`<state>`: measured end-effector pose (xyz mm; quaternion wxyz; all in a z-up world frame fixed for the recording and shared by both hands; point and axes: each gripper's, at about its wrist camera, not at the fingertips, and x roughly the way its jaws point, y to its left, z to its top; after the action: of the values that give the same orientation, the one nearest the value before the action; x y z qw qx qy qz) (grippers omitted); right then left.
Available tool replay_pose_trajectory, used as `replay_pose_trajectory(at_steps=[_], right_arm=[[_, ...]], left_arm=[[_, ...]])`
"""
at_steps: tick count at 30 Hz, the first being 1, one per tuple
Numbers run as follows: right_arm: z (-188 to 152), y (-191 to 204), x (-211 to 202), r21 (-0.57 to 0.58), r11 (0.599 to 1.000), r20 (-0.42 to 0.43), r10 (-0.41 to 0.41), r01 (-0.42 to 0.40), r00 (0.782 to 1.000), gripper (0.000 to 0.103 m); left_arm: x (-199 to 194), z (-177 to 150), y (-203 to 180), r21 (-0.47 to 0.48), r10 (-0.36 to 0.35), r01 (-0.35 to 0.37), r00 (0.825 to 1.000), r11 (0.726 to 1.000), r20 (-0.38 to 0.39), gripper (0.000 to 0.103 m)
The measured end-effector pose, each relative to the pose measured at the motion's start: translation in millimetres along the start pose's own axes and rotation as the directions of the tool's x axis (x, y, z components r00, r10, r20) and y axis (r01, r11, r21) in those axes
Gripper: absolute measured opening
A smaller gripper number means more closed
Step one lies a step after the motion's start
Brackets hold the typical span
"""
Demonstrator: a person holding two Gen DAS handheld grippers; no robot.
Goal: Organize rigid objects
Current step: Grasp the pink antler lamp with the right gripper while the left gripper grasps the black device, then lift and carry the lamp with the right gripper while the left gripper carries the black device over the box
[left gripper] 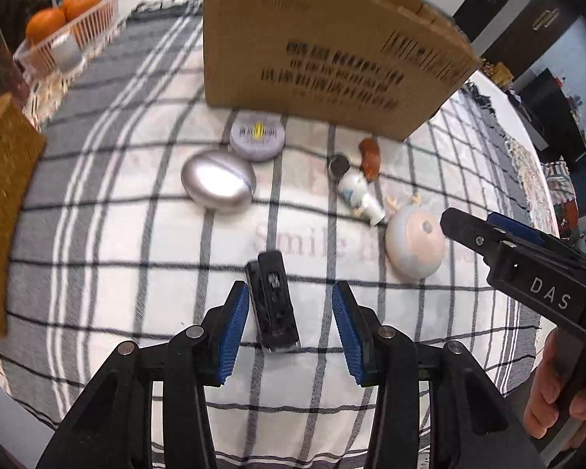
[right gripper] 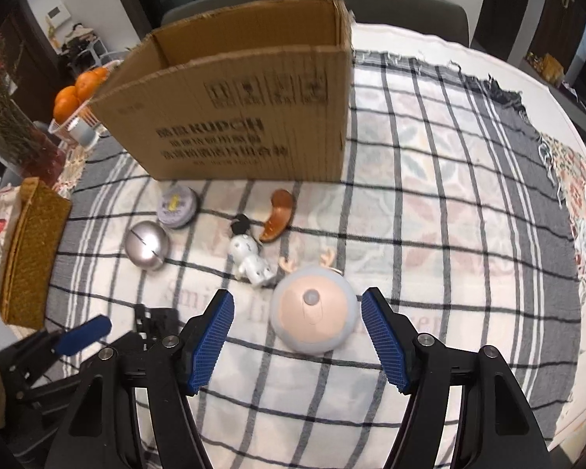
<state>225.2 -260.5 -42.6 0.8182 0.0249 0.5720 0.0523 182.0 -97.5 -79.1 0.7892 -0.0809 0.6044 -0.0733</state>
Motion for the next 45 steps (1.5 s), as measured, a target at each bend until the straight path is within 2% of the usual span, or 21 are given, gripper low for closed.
replay_pose_trajectory(at_steps=[8,18,25,34,38,45], right_arm=[[-6.0,-7.4,32.4,0.021,1.0,-0.09,0.005,-0.003,0.996,0.069],[-8.3,-7.4,48.2,0.003,1.0,-0.107,-0.023,0.024,0.994,0.069],[-7.3,-8.7,63.2,-0.001,1.0,-0.12,-0.017,0.017,0.993,0.069],[-5.0,-9.2,79.1,0.016,1.0,-0.11,0.002,-0.001,0.994,0.075],[-6.3,-10.9,88.6,0.032,0.999,-0.129,0.011,-0.007,0.992,0.077],[-9.9,-3.8,89.4,0.013,1.0,-0.094,-0.018,0.019,0.995,0.075]], left_arm=[[22.4,-4.8,6.2,-0.038,0.011,-0.013,0.999,0.999,-0.054,0.044],[43.1,-7.6,9.0,-0.083,0.006,-0.014,0.996,0.996,-0.092,0.042],[50.1,-8.1,9.3,-0.086,0.044,-0.051,0.995,0.995,-0.086,0.042],[57.8,-8.7,4.0,-0.074,0.079,-0.084,0.994,0.994,-0.073,0.031],[57.8,-9.6,1.8,-0.068,0.085,-0.088,0.995,0.994,-0.056,0.03],[56.3,-10.5,5.6,-0.054,0.072,-0.074,0.997,0.996,-0.042,0.029]])
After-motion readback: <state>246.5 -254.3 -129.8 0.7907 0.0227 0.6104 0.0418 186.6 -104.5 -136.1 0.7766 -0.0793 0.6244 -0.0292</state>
